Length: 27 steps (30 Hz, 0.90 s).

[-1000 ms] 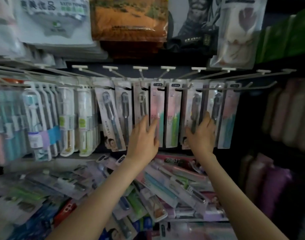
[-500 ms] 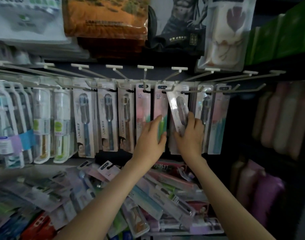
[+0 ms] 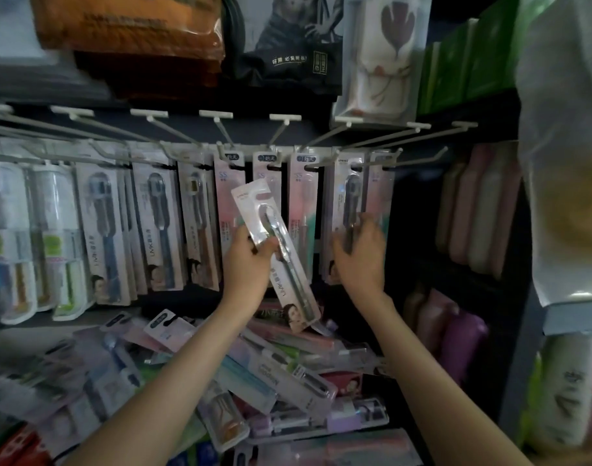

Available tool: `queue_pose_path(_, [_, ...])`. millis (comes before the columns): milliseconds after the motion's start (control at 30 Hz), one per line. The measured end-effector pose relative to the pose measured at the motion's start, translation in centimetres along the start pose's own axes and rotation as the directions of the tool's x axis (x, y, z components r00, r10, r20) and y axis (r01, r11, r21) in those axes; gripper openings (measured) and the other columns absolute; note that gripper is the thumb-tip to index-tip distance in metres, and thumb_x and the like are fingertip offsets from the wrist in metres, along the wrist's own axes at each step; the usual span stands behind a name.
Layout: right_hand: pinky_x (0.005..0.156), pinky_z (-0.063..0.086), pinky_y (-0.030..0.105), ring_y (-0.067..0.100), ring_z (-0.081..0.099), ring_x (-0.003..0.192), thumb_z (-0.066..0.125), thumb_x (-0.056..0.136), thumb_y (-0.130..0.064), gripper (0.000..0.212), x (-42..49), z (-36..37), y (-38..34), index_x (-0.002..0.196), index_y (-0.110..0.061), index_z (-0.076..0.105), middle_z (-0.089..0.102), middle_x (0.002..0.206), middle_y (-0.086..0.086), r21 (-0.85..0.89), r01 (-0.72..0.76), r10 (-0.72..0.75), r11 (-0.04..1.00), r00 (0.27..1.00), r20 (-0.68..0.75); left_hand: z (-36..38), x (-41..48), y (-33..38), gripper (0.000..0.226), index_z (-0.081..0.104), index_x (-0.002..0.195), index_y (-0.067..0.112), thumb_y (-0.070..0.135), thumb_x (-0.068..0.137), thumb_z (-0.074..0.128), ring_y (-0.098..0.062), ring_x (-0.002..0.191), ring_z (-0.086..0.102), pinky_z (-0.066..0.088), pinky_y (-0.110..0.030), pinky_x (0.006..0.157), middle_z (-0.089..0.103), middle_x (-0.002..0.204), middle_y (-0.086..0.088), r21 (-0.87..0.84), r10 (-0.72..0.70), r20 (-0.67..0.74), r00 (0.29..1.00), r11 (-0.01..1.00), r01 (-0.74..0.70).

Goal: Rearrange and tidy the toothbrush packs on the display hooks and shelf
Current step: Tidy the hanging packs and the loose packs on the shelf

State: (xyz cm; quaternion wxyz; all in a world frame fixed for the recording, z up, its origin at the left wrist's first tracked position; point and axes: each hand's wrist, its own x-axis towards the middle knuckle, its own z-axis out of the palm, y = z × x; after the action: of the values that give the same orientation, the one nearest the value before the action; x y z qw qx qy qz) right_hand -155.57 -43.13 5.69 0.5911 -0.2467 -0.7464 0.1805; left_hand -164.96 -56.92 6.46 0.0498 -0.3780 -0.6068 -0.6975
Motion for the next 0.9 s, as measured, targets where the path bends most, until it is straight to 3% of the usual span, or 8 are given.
queue_pose_path(167, [0.1, 0.038, 0.037, 0.034, 0.038, 0.126, 0.069, 0.082, -0.033, 0.08, 2.5, 1.9, 0.0, 0.14, 0.003, 0.026, 0.04, 0.135, 0.022, -0.052, -0.158, 0.159, 0.986, 0.987, 0.017, -1.7, 0.8, 0.1, 0.02, 0.056, 0.114, 0.013, 0.015, 0.094, 0.056, -0.015, 0.084, 0.063, 0.048, -0.025, 0.066, 0.065, 0.095, -0.003, 0.001, -0.021, -0.007, 1.0, 1.0, 0.021])
queue_pose_path(300, [0.096, 0.042, 0.039, 0.035, 0.042, 0.122, 0.066, 0.084, -0.023, 0.069, 2.8, 2.8, -0.1, 0.138, 0.003, 0.03, 0.044, 0.13, 0.023, -0.063, -0.162, 0.159, 0.985, 0.986, -0.051, -2.5, 0.8, 0.2, 0.02, 0.055, 0.114, 0.015, 0.016, 0.093, 0.057, -0.009, 0.082, 0.062, 0.045, -0.022, 0.062, 0.064, 0.095, 0.002, -0.005, -0.036, -0.013, 0.999, 0.999, 0.036])
queue_pose_path(500, [0.105, 0.031, 0.033, 0.03, 0.033, 0.129, 0.066, 0.086, -0.016, 0.069, 2.3, 1.8, -0.1, 0.142, -0.002, 0.028, 0.039, 0.138, 0.019, -0.006, -0.108, 0.108, 0.994, 0.993, -0.044, -3.0, 0.4, -0.1, 0.011, 0.057, 0.103, 0.018, 0.013, 0.093, 0.057, -0.005, 0.074, 0.063, 0.047, -0.014, 0.057, 0.065, 0.089, 0.001, -0.031, -0.032, 0.002, 0.999, 0.999, 0.032])
queue_pose_path(600, [0.104, 0.03, 0.033, 0.031, 0.034, 0.128, 0.066, 0.085, -0.013, 0.066, 2.3, 0.6, 0.3, 0.141, -0.003, 0.032, 0.04, 0.138, 0.018, -0.058, -0.073, 0.07, 0.996, 0.996, -0.051, -2.6, 0.1, 0.0, 0.011, 0.058, 0.101, 0.022, 0.016, 0.093, 0.058, -0.009, 0.076, 0.065, 0.048, -0.022, 0.064, 0.067, 0.089, 0.002, -0.038, -0.039, 0.023, 0.999, 0.998, 0.04])
queue_pose_path(733, [0.101, 0.031, 0.033, 0.03, 0.035, 0.124, 0.065, 0.082, -0.004, 0.065, 2.1, -0.8, 0.0, 0.14, -0.005, 0.035, 0.041, 0.136, 0.016, -0.062, -0.046, 0.044, 0.997, 0.998, -0.041, -1.8, -0.2, 0.8, 0.013, 0.059, 0.103, 0.02, 0.013, 0.093, 0.057, -0.001, 0.068, 0.064, 0.047, -0.012, 0.056, 0.067, 0.089, 0.0, -0.101, -0.024, 0.06, 0.998, 0.994, 0.03])
queue_pose_path(900, [0.098, 0.03, 0.026, 0.028, 0.036, 0.122, 0.062, 0.082, -0.003, 0.061, -0.1, -2.8, -1.3, 0.136, -0.003, 0.035, 0.041, 0.131, 0.016, 0.025, -0.095, 0.096, 0.995, 0.994, -0.047, -1.4, -1.3, 1.7, 0.016, 0.058, 0.094, 0.027, 0.012, 0.092, 0.058, -0.007, 0.074, 0.065, 0.053, -0.02, 0.063, 0.067, 0.09, -0.003, -0.134, -0.006, 0.104, 0.995, 0.991, 0.02])
